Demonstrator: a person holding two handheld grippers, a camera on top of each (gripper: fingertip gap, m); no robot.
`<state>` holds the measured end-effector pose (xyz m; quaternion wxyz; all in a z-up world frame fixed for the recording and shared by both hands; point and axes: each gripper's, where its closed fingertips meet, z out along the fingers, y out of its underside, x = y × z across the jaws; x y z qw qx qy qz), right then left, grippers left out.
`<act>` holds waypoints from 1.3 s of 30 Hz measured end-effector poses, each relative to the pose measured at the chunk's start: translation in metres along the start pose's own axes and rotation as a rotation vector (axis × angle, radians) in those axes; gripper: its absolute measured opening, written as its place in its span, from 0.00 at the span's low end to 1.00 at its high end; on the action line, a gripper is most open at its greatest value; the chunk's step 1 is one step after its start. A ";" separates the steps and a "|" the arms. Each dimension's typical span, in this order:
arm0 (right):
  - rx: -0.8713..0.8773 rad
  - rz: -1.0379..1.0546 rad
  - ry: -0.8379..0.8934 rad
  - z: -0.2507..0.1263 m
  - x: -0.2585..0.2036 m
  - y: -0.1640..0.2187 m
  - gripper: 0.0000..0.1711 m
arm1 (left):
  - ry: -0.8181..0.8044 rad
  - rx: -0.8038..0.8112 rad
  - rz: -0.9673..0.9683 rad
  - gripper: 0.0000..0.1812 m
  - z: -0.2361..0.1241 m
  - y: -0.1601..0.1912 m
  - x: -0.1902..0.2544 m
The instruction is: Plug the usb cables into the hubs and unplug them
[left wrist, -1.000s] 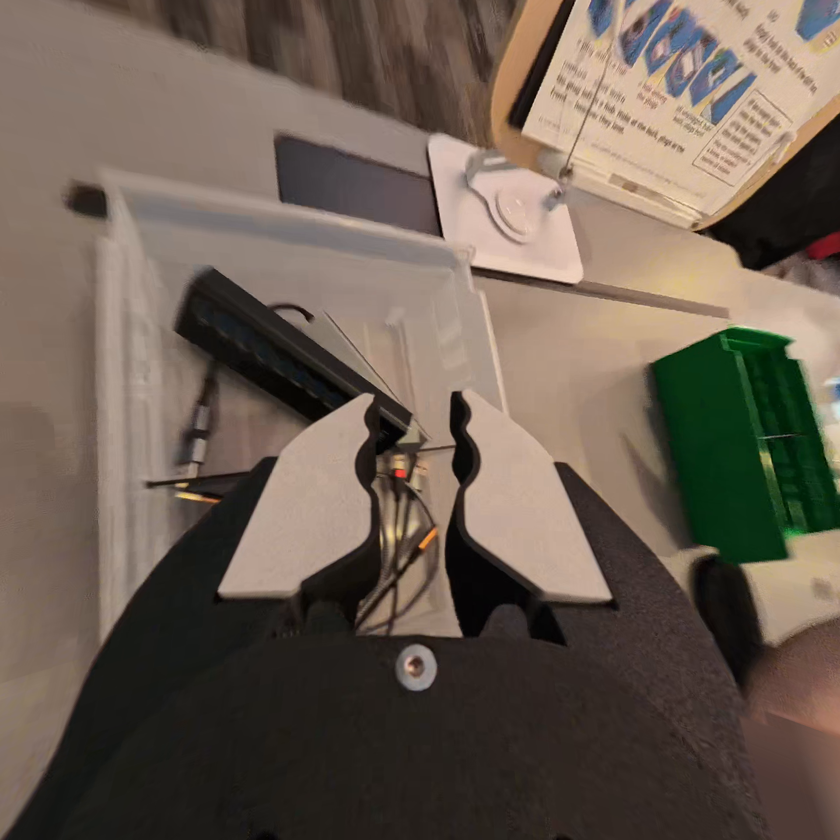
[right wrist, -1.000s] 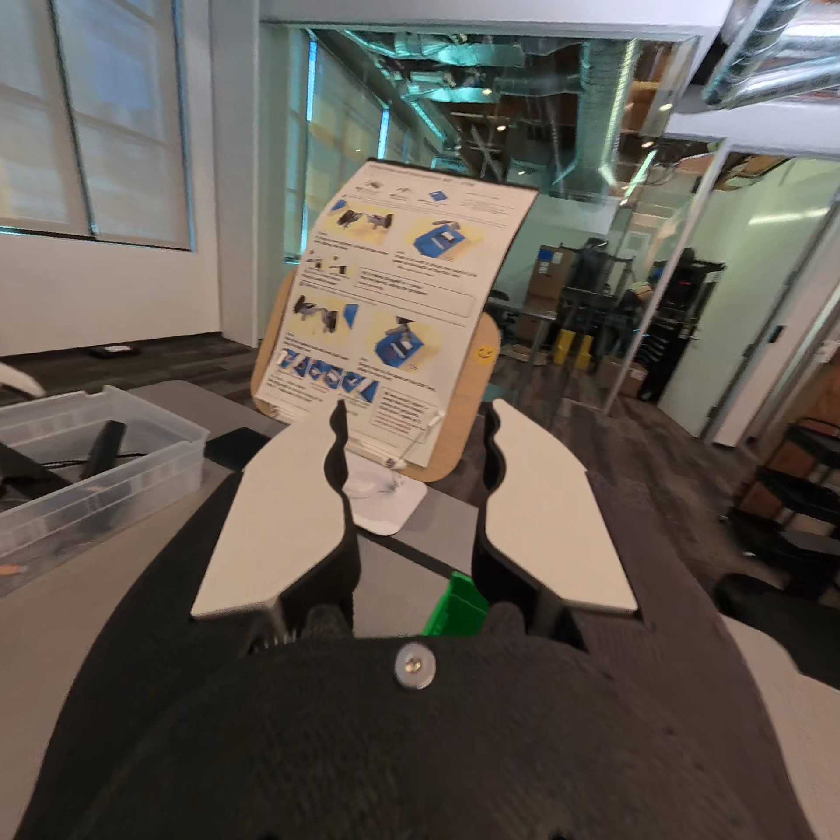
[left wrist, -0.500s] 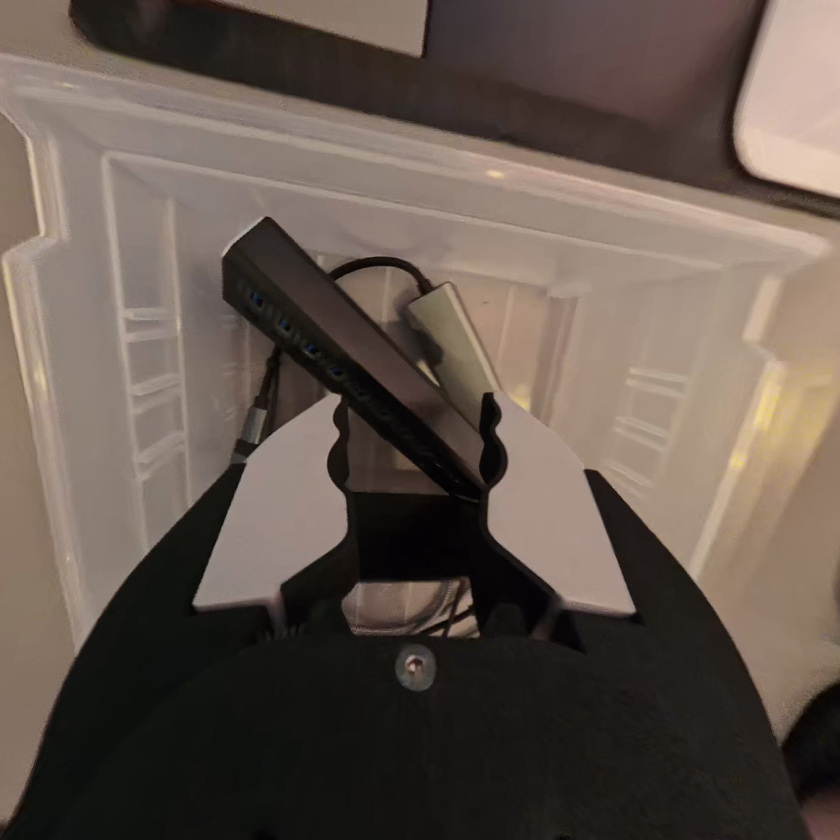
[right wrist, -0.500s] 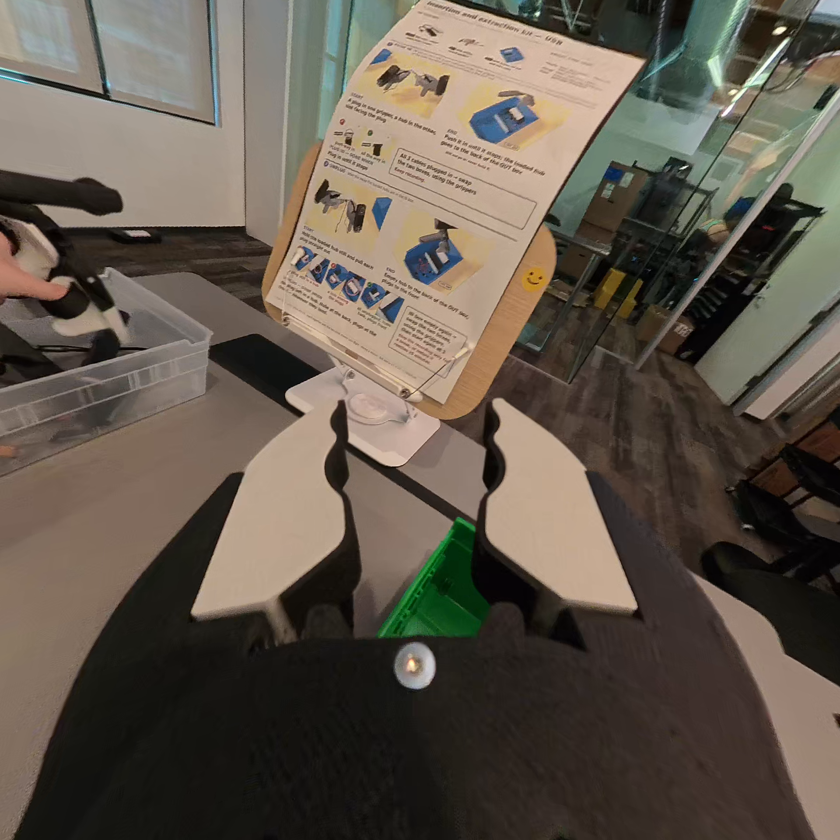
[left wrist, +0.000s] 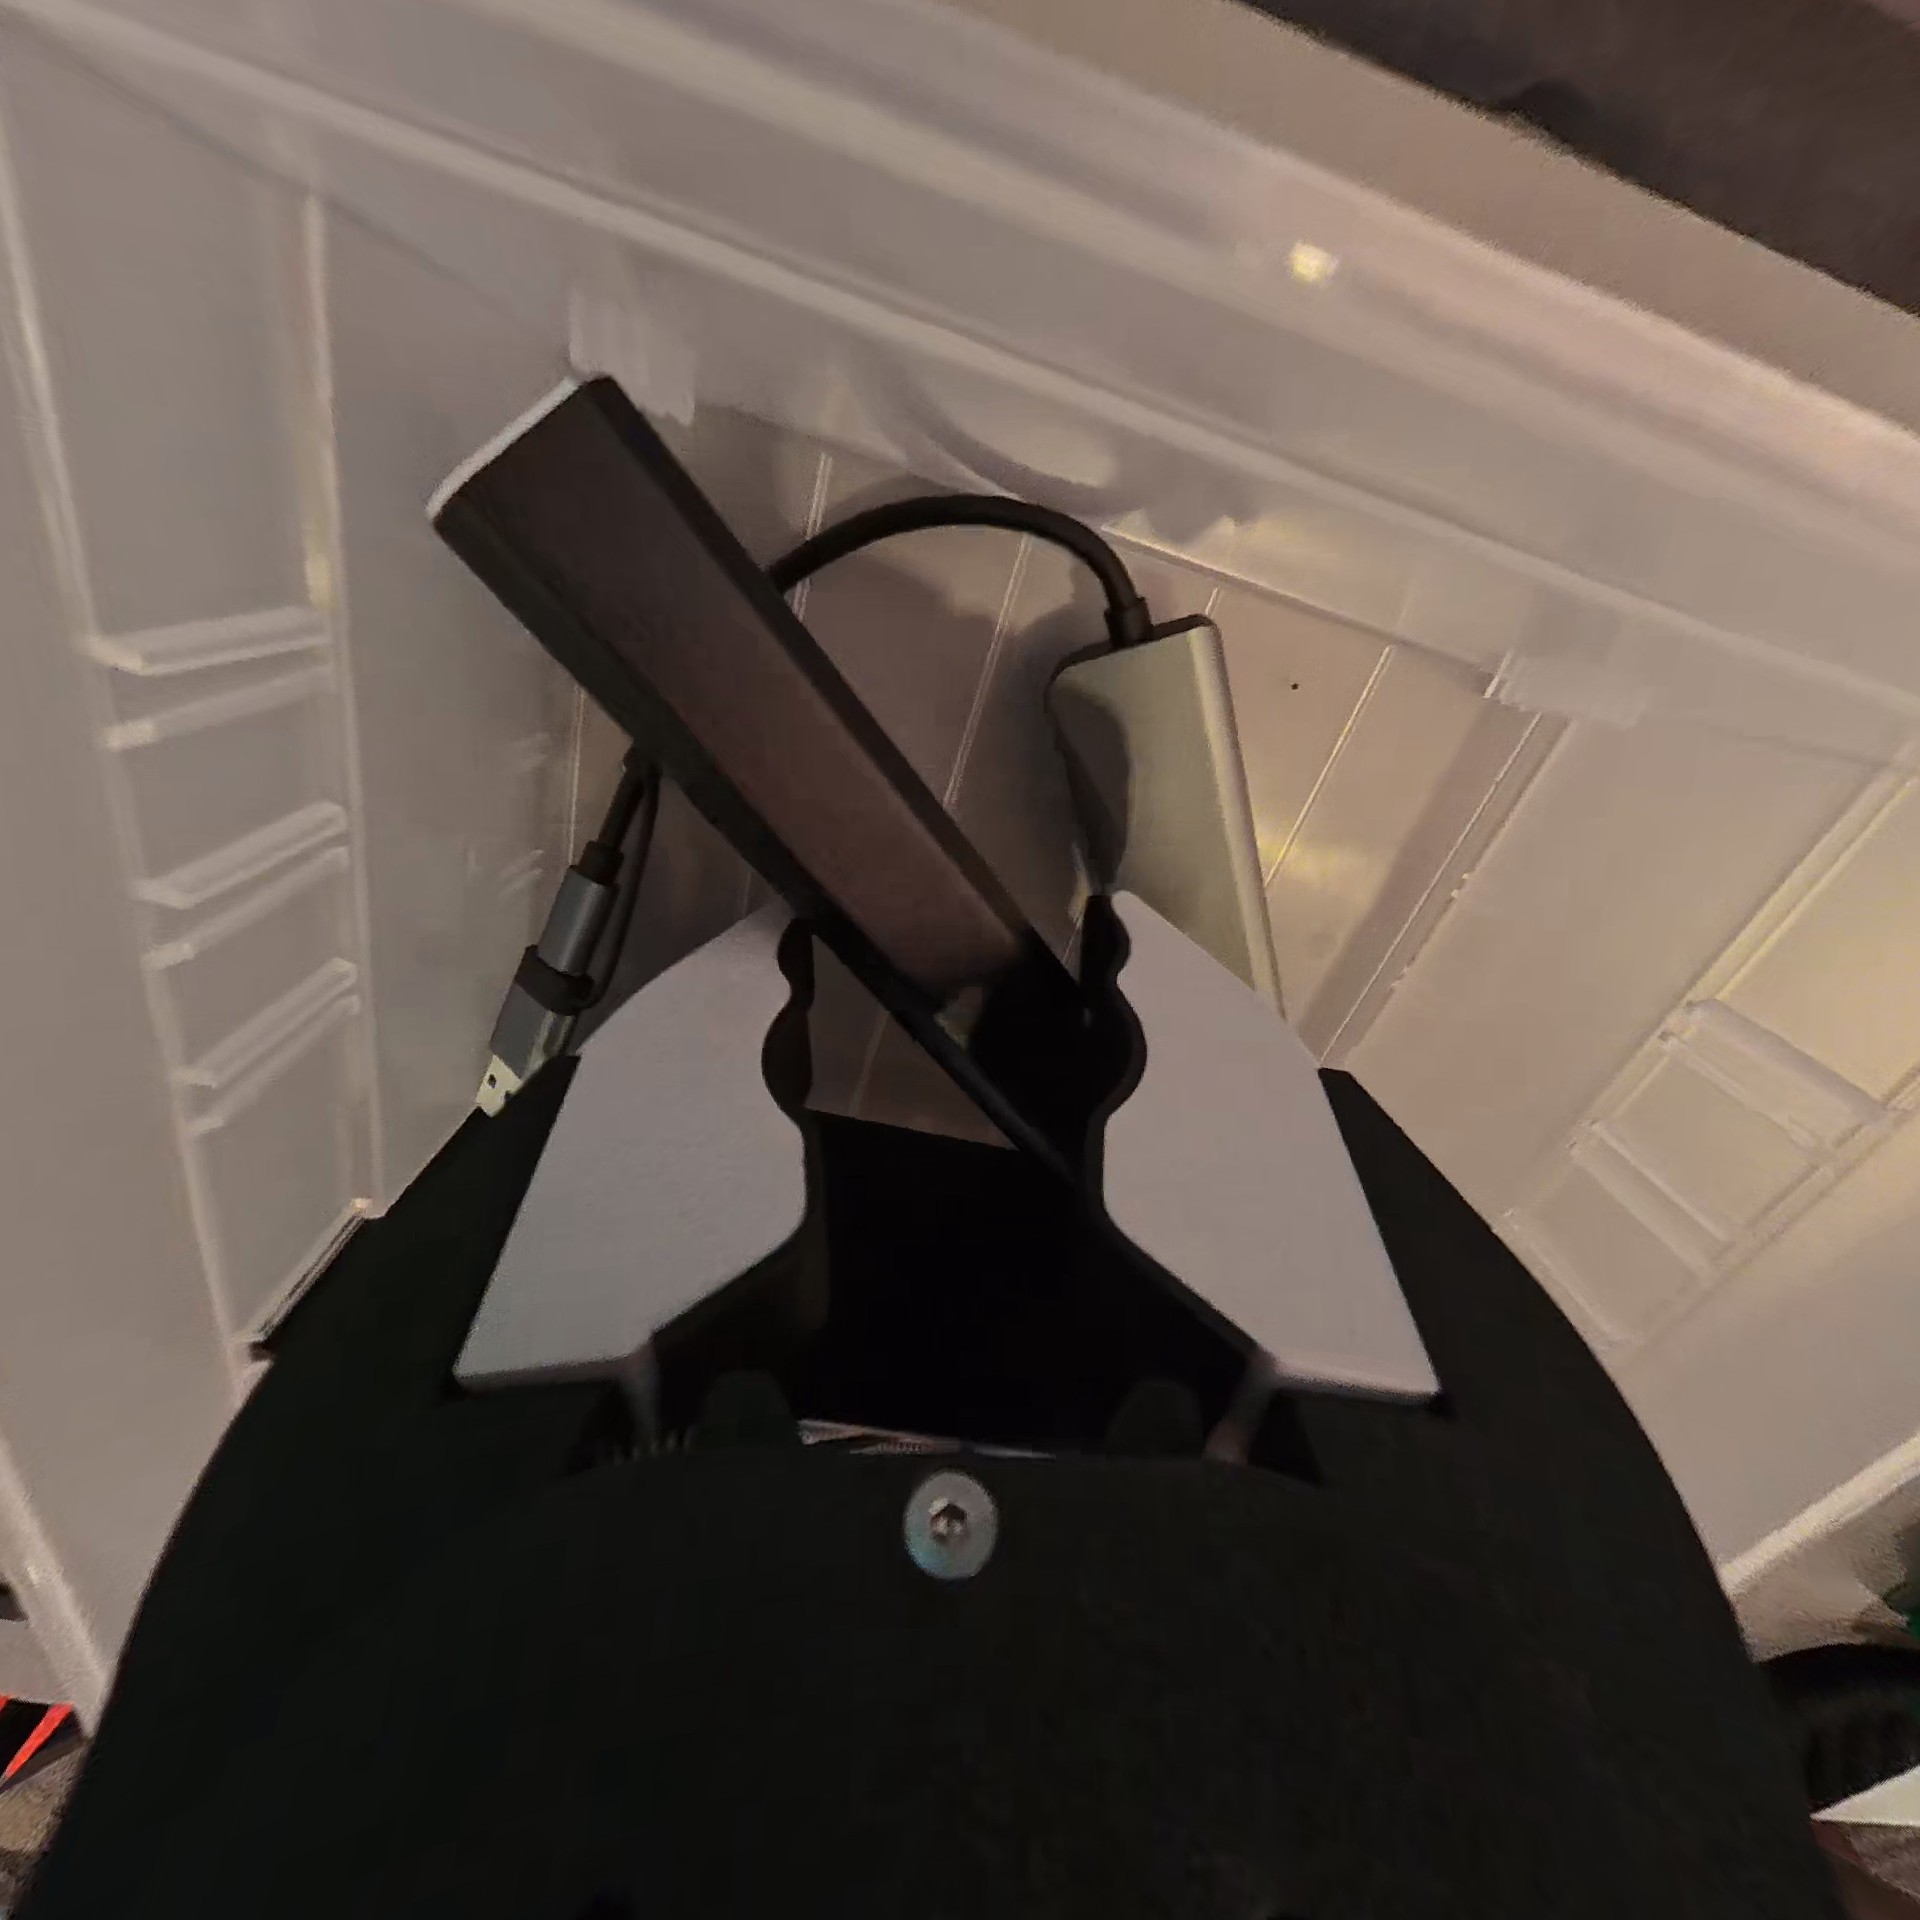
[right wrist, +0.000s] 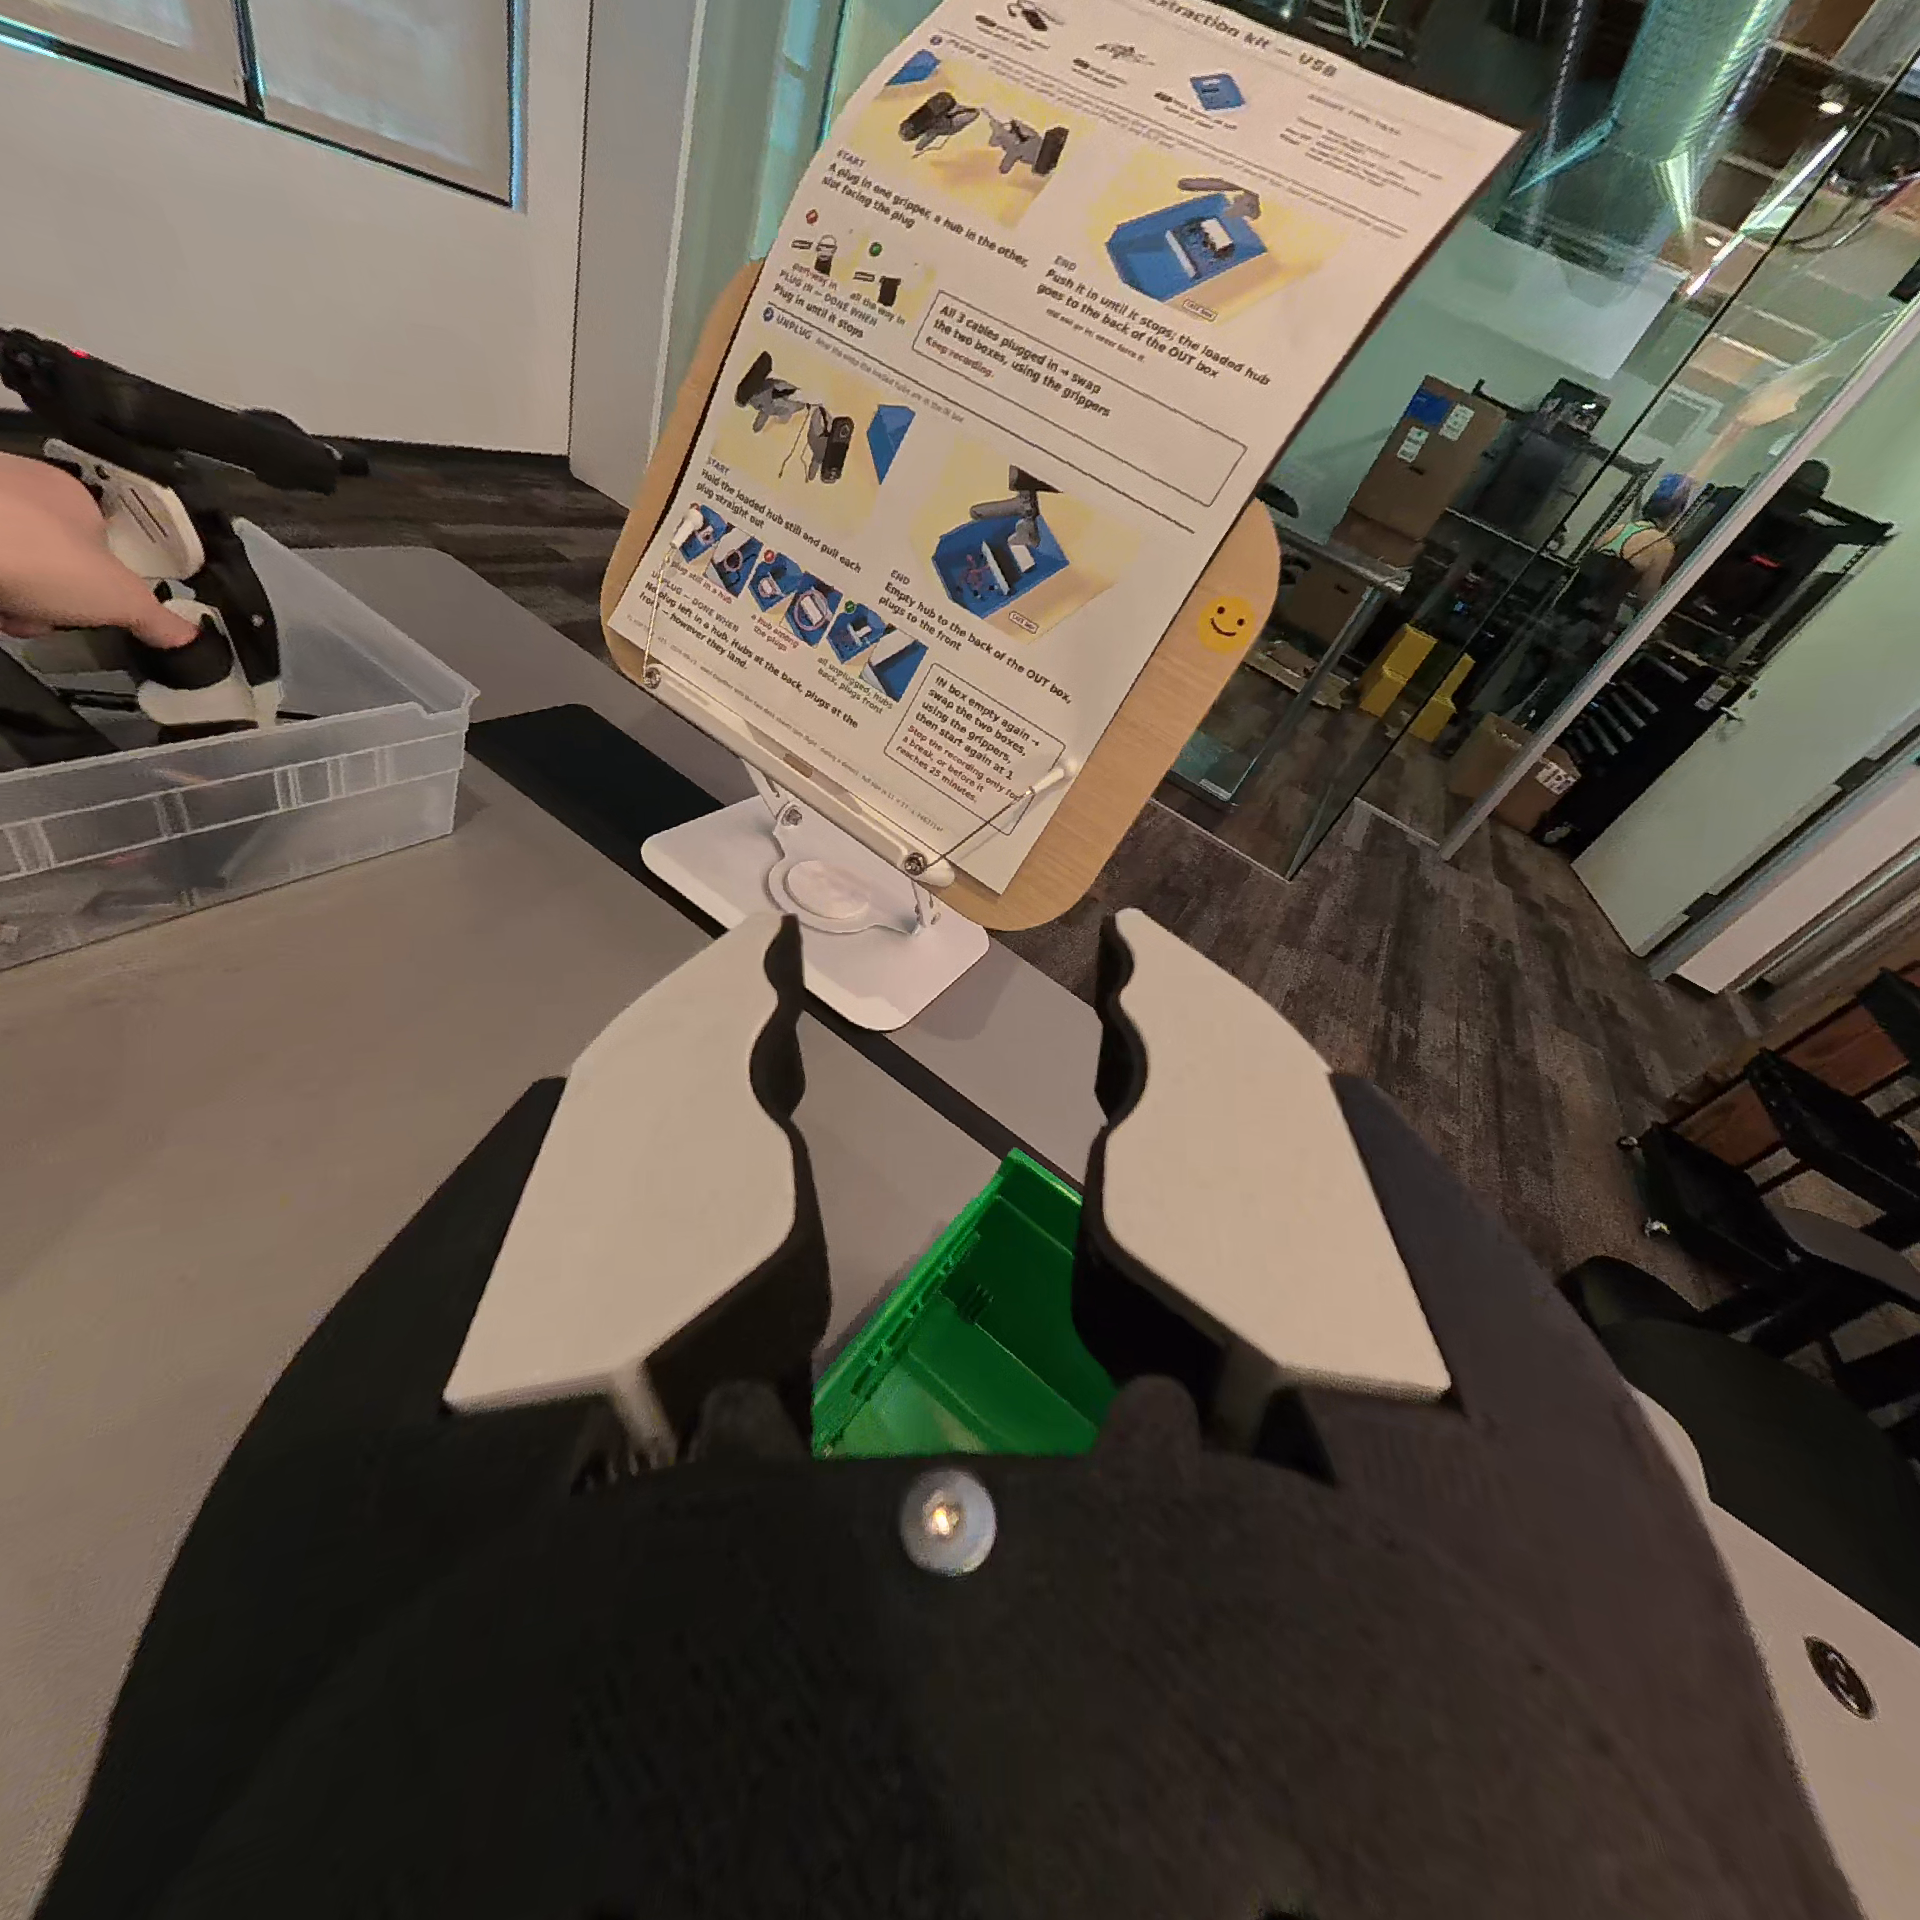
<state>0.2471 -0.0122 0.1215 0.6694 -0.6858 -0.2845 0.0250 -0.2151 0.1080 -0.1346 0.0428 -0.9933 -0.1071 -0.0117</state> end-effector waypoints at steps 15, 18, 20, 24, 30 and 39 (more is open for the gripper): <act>0.117 0.099 -0.012 -0.023 0.020 -0.012 0.29 | 0.253 0.203 0.087 0.21 -0.052 0.007 0.005; 0.128 0.104 -0.008 -0.026 0.022 -0.013 0.29 | 0.272 0.281 0.158 0.20 -0.083 0.006 0.009; 0.139 0.110 -0.005 -0.028 0.024 -0.015 0.29 | 0.254 0.346 0.236 0.18 -0.109 0.008 0.014; 0.158 0.125 -0.009 -0.030 0.026 -0.018 0.29 | 0.186 0.490 0.420 0.17 -0.161 0.021 0.045; 0.137 0.096 -0.005 -0.028 0.022 -0.018 0.29 | 0.319 0.499 0.738 0.17 -0.191 0.097 0.152; -0.469 0.293 0.207 -0.079 0.102 0.131 0.18 | 0.407 0.205 0.875 0.17 -0.067 0.184 0.262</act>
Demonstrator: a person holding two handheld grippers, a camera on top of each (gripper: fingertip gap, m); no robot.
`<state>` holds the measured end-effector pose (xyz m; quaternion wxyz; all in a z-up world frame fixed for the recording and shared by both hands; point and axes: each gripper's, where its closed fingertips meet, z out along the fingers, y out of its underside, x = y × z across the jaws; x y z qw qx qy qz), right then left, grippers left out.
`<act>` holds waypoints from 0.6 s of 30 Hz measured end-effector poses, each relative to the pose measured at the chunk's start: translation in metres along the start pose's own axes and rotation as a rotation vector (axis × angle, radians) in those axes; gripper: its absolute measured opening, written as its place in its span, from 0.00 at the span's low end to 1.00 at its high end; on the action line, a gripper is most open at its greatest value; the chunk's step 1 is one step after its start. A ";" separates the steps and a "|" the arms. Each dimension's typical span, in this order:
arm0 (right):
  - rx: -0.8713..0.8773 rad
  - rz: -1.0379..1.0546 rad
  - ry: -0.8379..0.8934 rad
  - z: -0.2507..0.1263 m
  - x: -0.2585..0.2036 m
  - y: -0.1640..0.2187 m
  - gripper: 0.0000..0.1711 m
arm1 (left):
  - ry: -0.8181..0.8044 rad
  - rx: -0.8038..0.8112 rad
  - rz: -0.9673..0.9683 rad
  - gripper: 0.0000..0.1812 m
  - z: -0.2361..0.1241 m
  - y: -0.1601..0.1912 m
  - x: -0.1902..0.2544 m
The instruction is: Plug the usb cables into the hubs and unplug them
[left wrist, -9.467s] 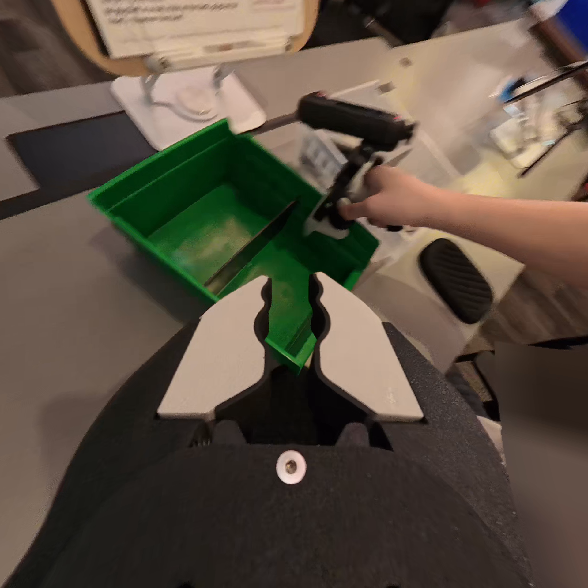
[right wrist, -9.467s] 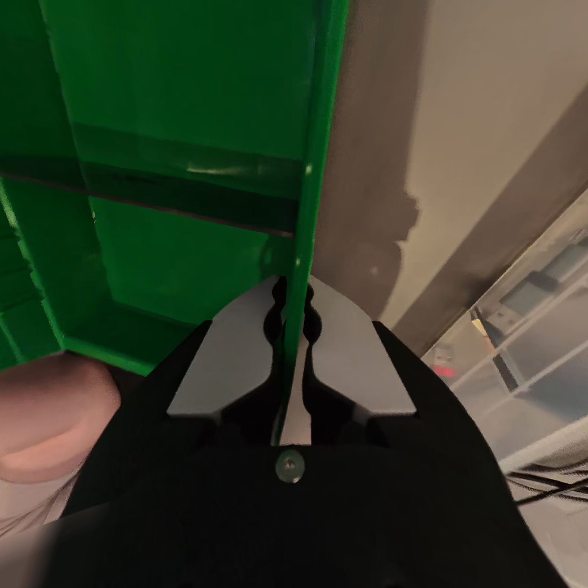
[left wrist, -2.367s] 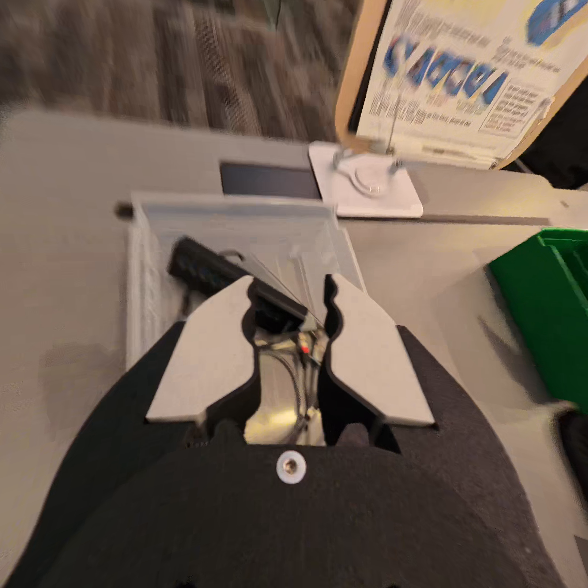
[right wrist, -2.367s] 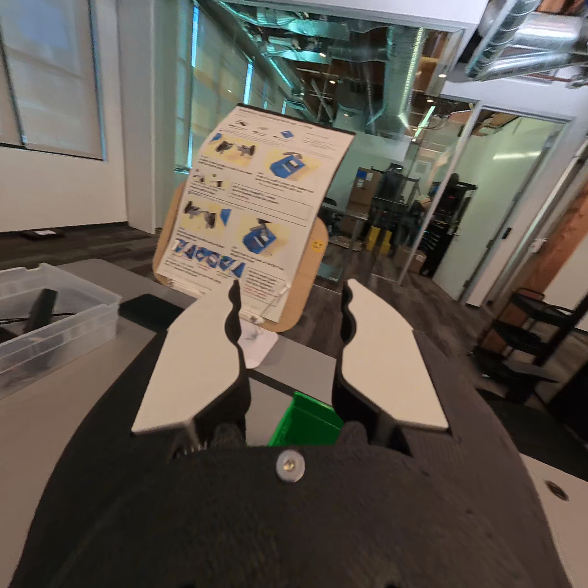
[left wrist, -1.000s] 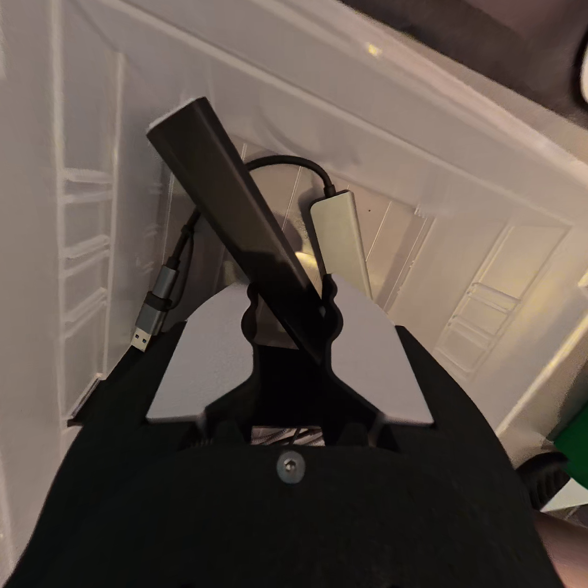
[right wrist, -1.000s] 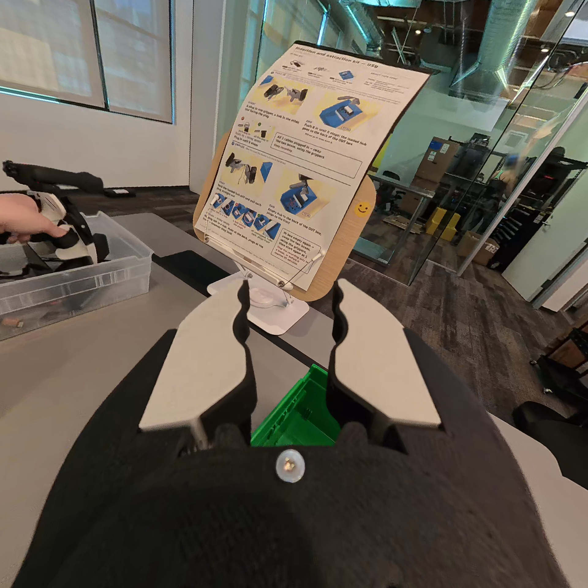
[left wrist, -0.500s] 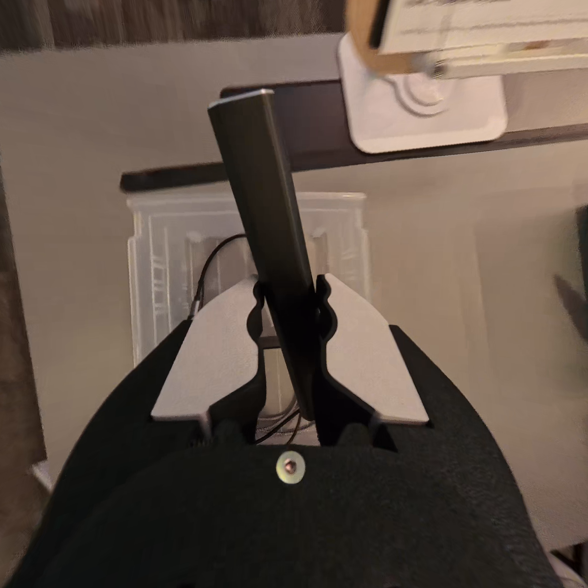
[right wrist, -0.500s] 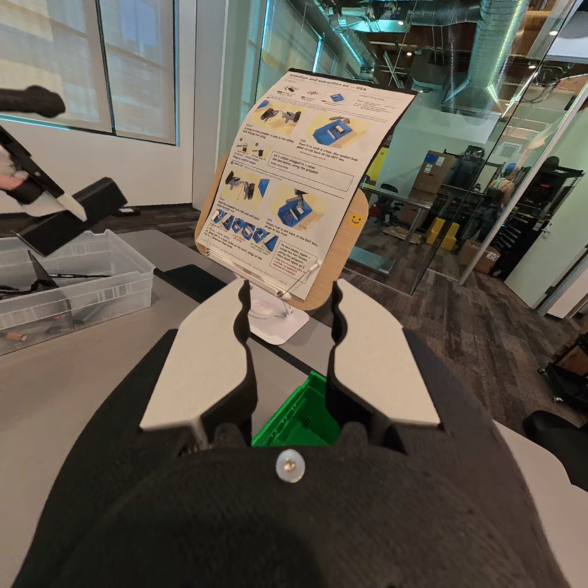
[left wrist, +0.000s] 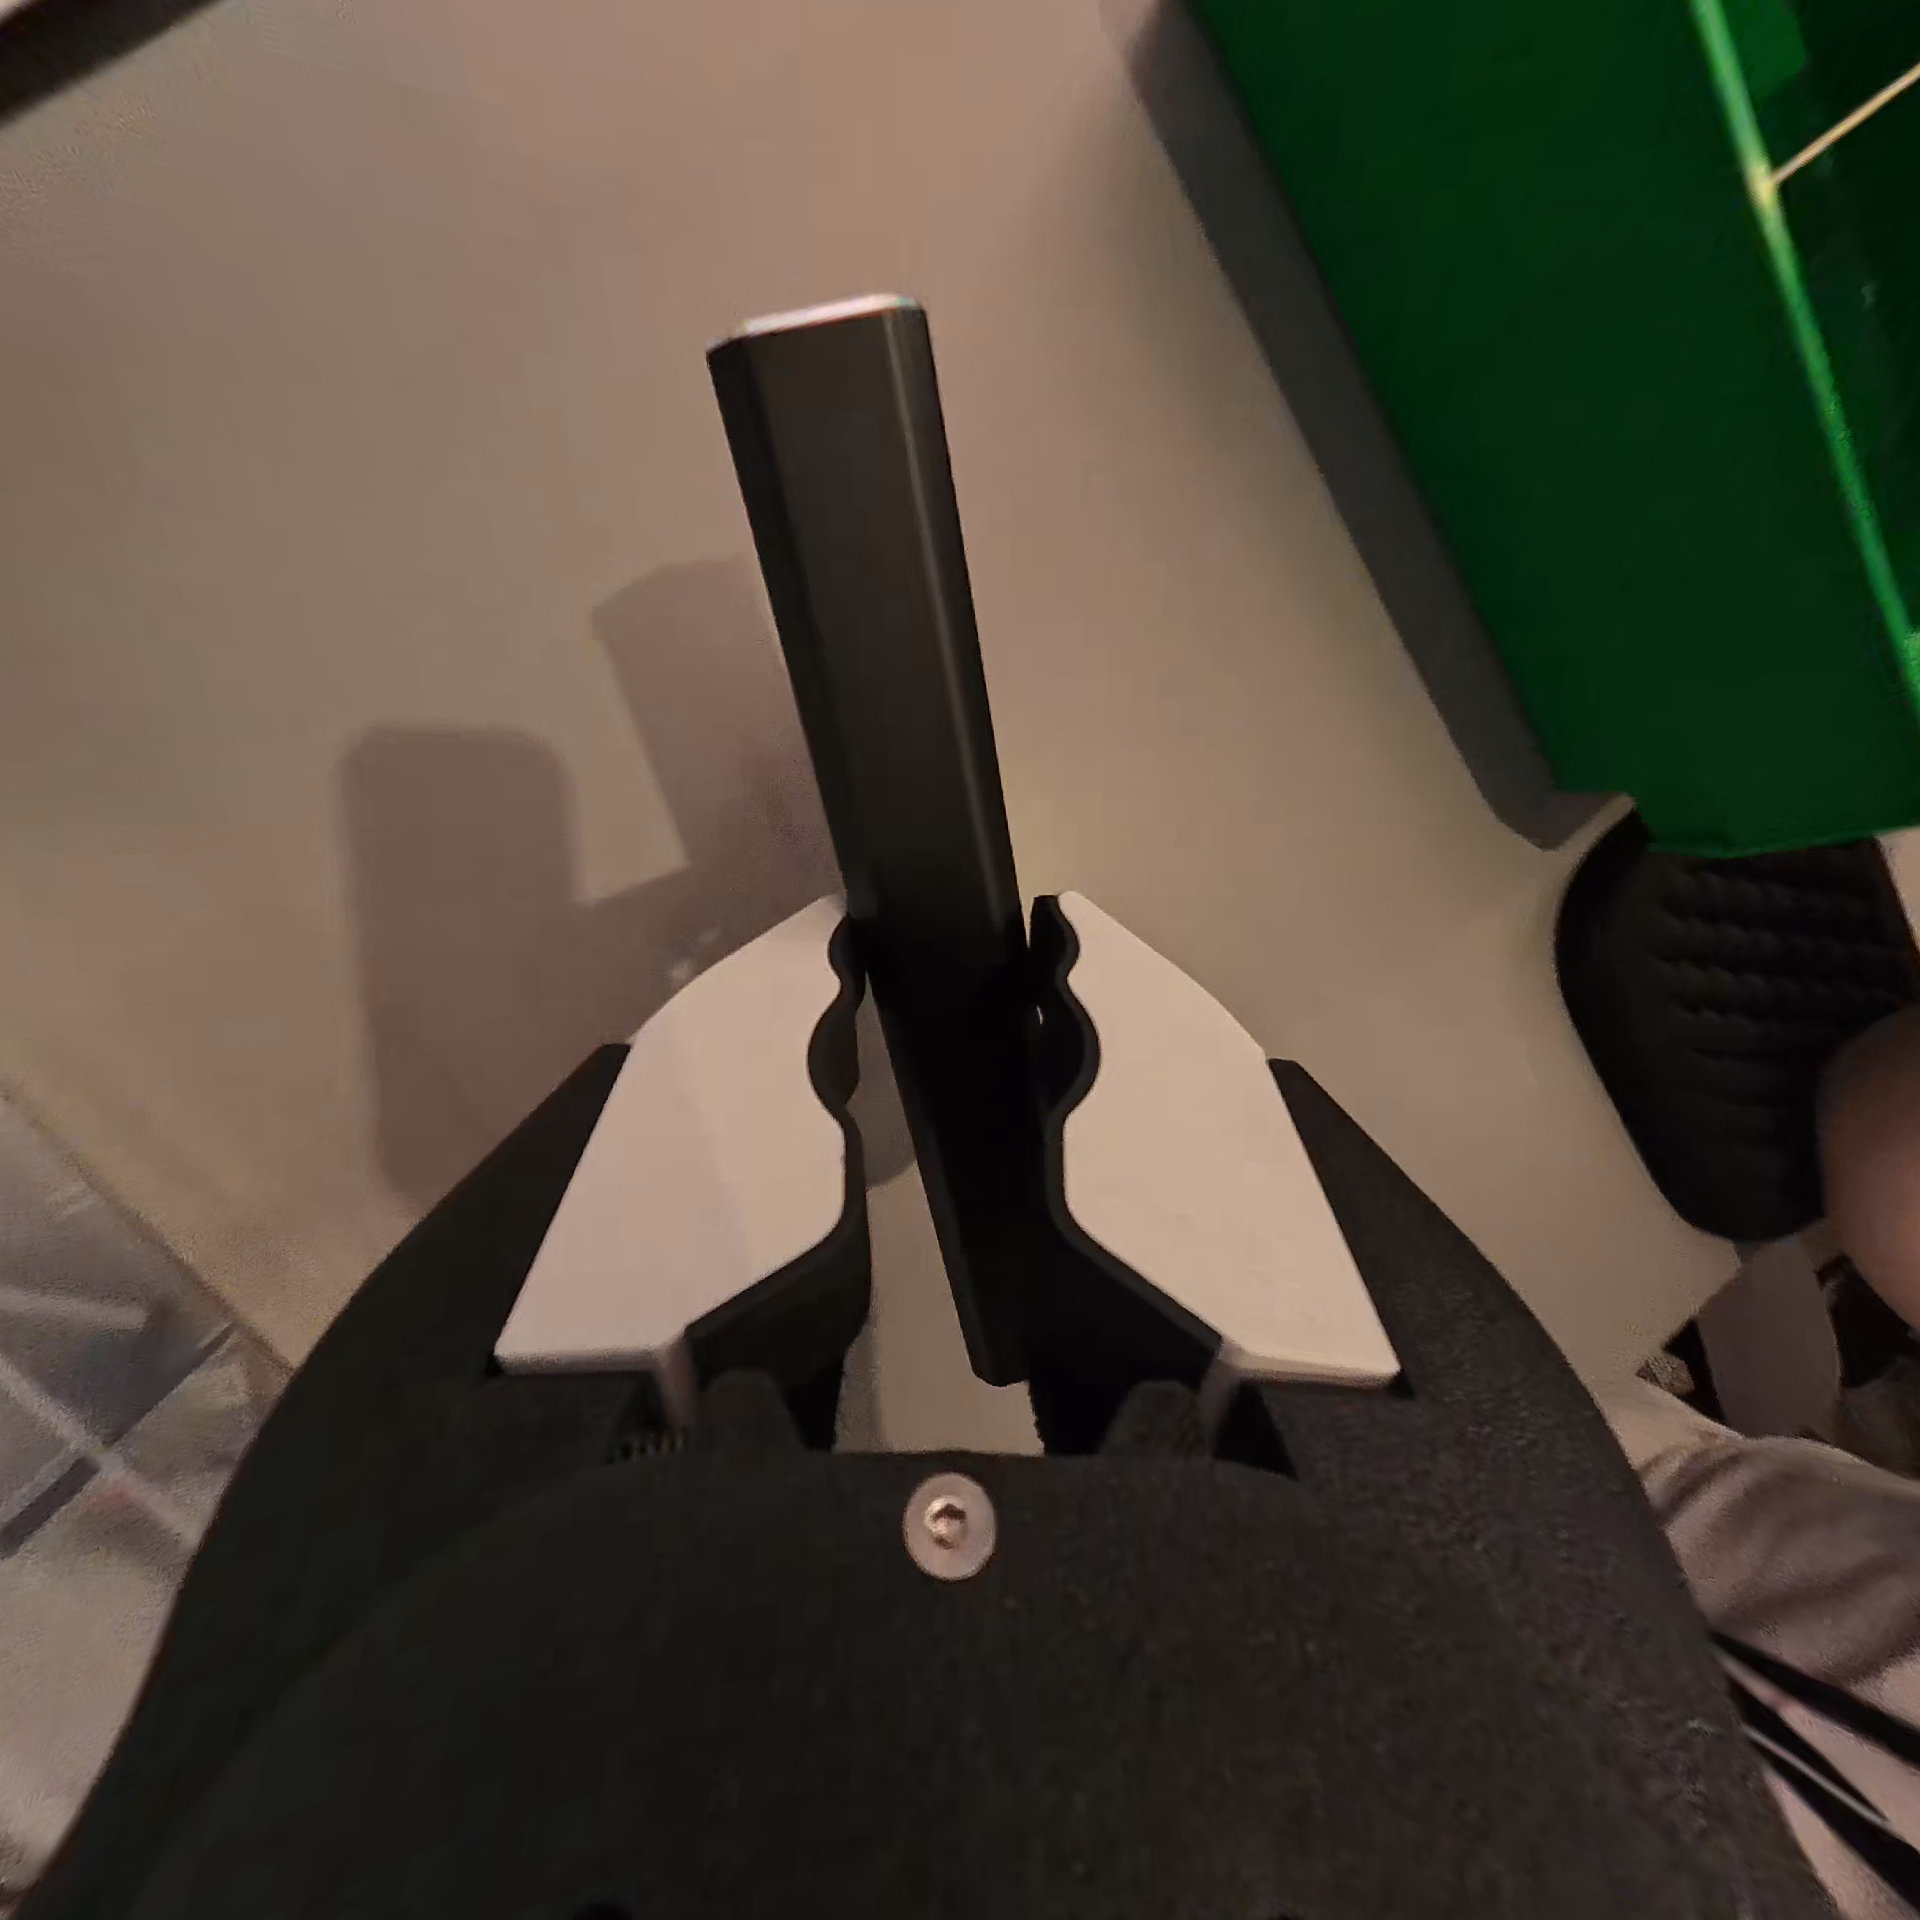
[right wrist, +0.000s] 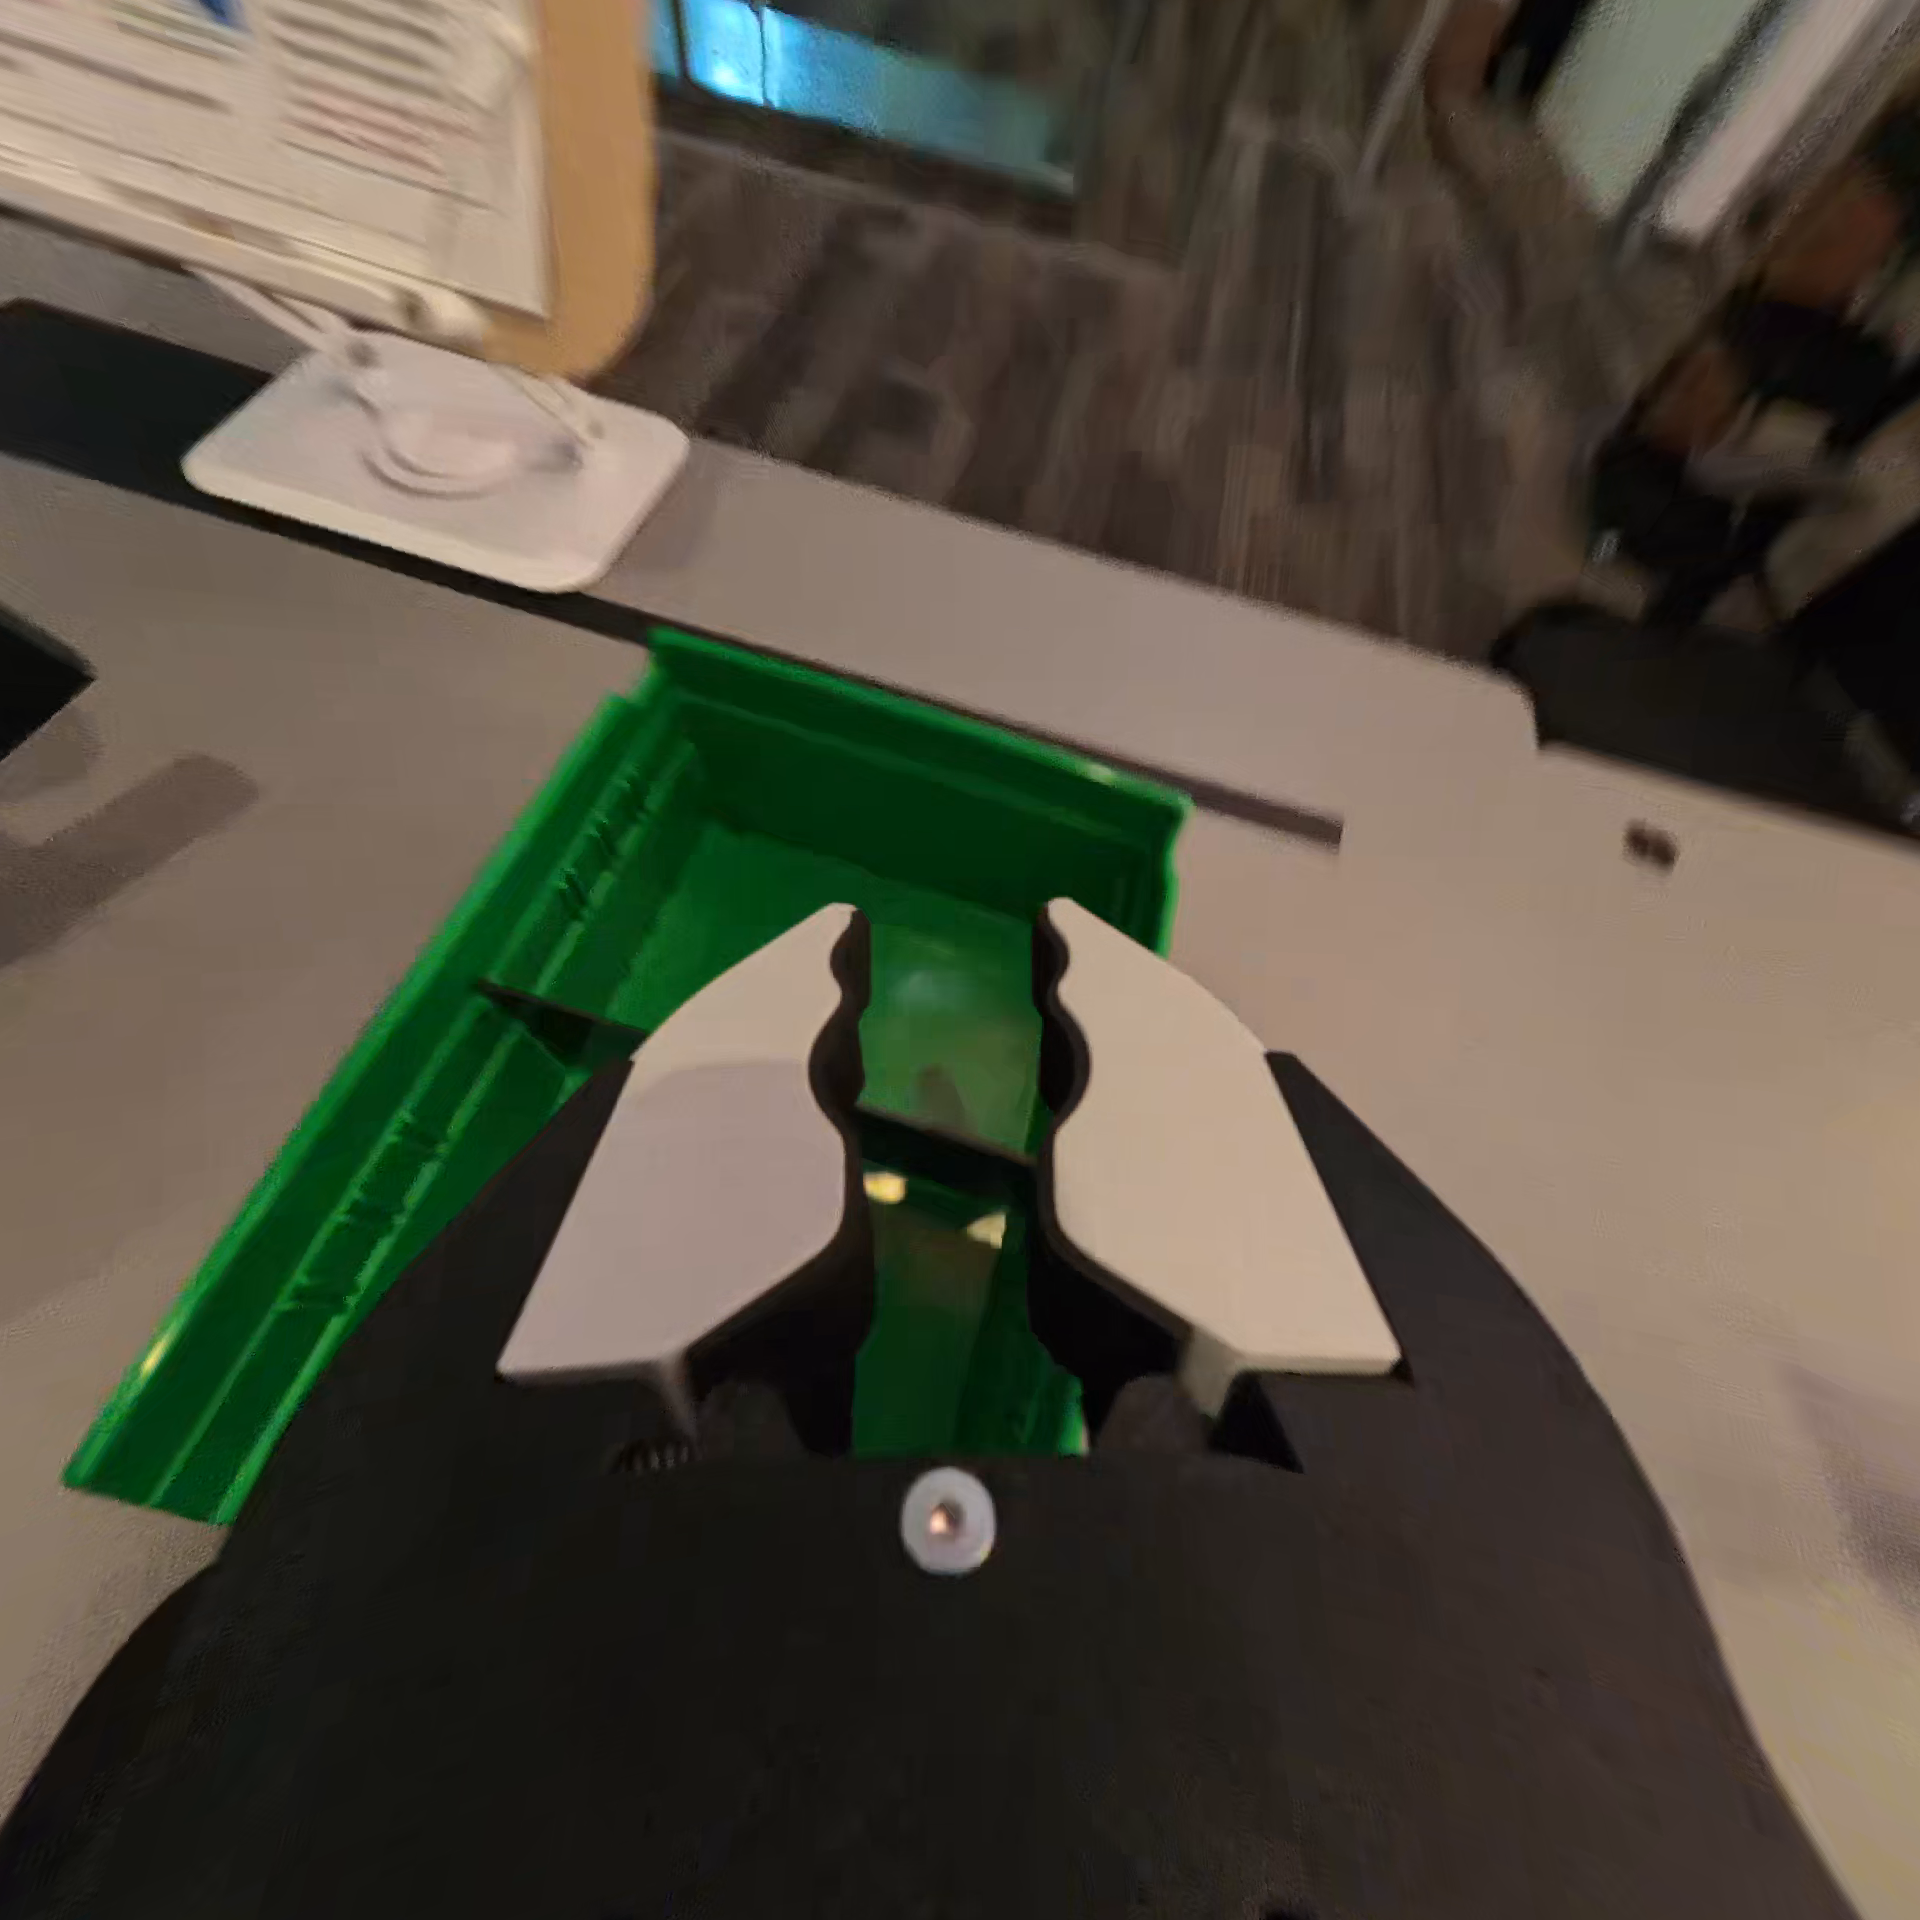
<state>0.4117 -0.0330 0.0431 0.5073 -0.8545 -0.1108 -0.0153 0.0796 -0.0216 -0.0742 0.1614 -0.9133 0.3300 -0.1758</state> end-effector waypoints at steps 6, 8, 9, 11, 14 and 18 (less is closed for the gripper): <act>-0.292 0.301 0.023 0.005 0.068 0.122 0.19 | -0.087 -0.098 -0.058 0.17 0.045 0.006 -0.007; -0.392 0.367 -0.063 0.007 0.059 0.149 0.10 | -0.118 -0.132 -0.094 0.17 0.057 0.010 -0.007; -0.441 0.393 -0.095 0.007 0.055 0.157 0.07 | -0.117 -0.144 -0.103 0.17 0.063 0.011 -0.004; -0.513 0.457 -0.130 0.008 0.048 0.164 0.02 | -0.132 -0.170 -0.134 0.16 0.071 0.011 -0.002; -0.466 0.594 -0.183 0.002 0.046 0.148 0.02 | -0.192 -0.158 -0.158 0.16 0.075 0.002 -0.004; -0.362 0.597 -0.228 -0.010 0.042 0.125 0.16 | -0.203 -0.161 -0.229 0.16 0.080 -0.006 -0.002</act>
